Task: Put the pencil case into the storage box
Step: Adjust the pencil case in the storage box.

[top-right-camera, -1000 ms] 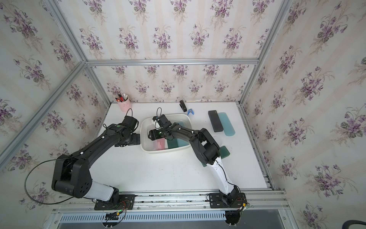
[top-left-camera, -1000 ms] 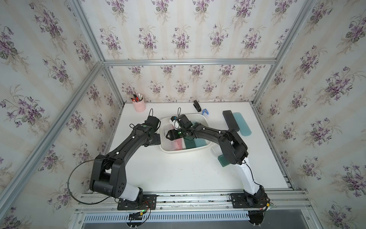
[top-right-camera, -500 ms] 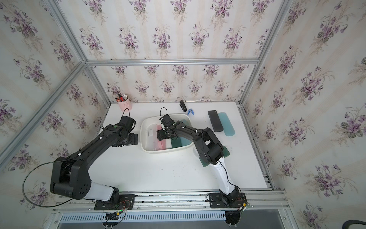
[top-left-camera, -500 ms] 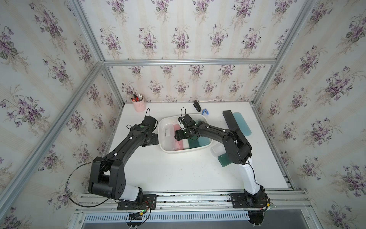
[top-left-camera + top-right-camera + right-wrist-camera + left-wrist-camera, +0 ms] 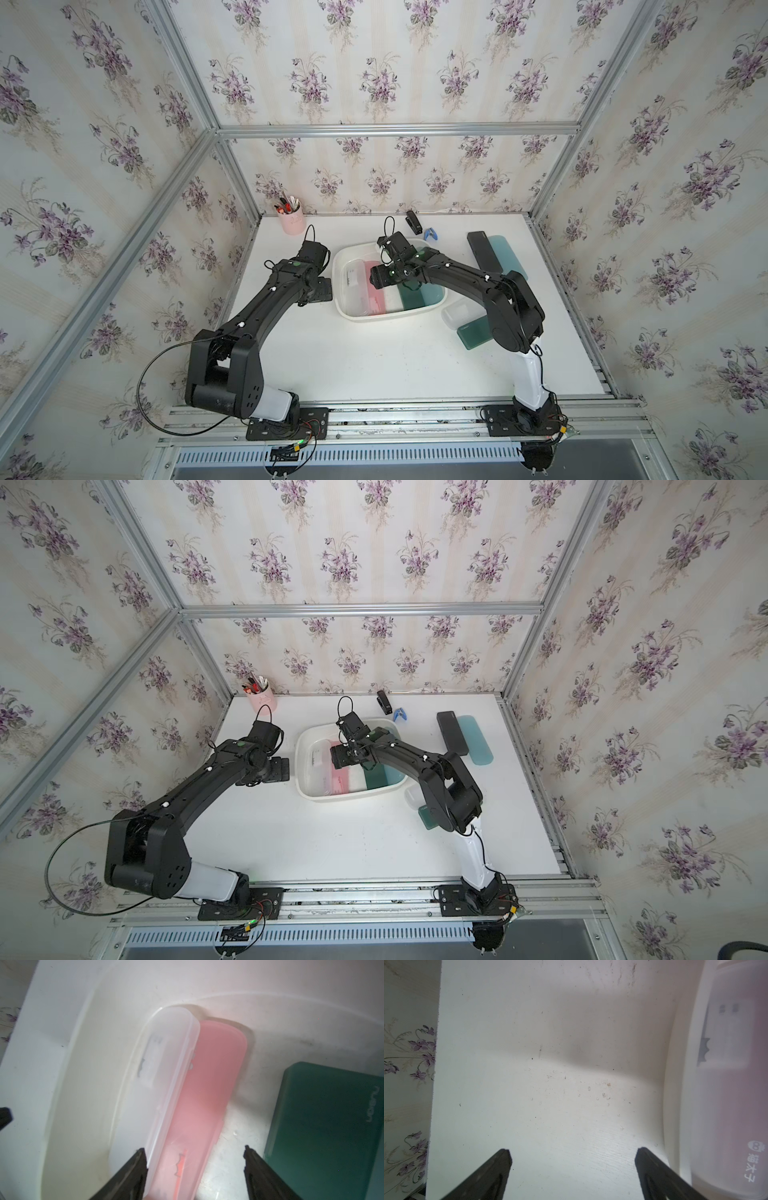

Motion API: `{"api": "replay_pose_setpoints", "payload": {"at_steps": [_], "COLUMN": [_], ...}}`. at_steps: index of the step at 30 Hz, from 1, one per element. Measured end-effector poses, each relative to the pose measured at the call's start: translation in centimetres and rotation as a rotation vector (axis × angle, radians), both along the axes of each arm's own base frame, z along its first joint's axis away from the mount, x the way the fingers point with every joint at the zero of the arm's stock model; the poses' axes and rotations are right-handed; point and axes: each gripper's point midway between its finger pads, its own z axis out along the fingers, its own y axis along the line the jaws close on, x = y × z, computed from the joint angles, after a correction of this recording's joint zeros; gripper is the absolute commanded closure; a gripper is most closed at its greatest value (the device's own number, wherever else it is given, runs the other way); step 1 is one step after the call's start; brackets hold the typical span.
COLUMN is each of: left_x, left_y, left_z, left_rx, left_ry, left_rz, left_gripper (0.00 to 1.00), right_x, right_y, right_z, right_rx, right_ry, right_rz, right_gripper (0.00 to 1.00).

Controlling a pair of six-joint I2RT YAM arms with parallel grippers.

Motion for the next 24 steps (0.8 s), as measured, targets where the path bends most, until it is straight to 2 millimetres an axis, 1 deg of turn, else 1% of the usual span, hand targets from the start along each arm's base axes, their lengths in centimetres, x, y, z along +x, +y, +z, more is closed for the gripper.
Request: {"api": "replay_pose_setpoints", "payload": {"at_steps": [2,4,5,7,11,13,18,24], "left_x": [0.2,0.2,0.2,0.2,0.2,0.2,0.2,0.2], "left_y": [-0.1,-0.1,-0.2,-0.3,-0.3,-0.3,-0.3,-0.5], "left_z": [0.3,0.3,0.3,0.3,0.2,0.0,-0.2,-0.4], "left_rx": [-0.002,-0.003,-0.003,-0.004,-0.005,-0.004,-0.003,-0.002], "left_ry": [-0.007,-0.01,-0.01,-0.01,-0.006,0.0,0.006,0.013], "left_rz": [-0.001,-0.003,-0.003,-0.006,-0.007,-0.007,-0.006,-0.01], "left_gripper": [0.02,0.02,0.02,0.02,0.02,0.02,0.02,0.02], "right_x": [0.3,1.0,1.5,2.0,2.2,2.4,2.6,3.5], "right_y": [-0.1,-0.7,-1.4,-2.9,-6.4,-7.7,-9.9,-11.4], "right_z": [1.4,2.1,2.2,1.4,-1.1,-1.7,-1.6,-0.6], "right_rx": [0.005,-0.014,-0.032,-0.076,-0.191,-0.232,-0.304,-0.333], "right_ry": [-0.028,-0.06,-0.073,-0.075,-0.054,-0.061,-0.094,-0.133], "right_rz": [-0.006,-0.029,-0.042,-0.077,-0.121,-0.145,-0.174,-0.214], "right_gripper": [0.23,0.23,0.23,0.23,0.23,0.23,0.23,0.23]}}
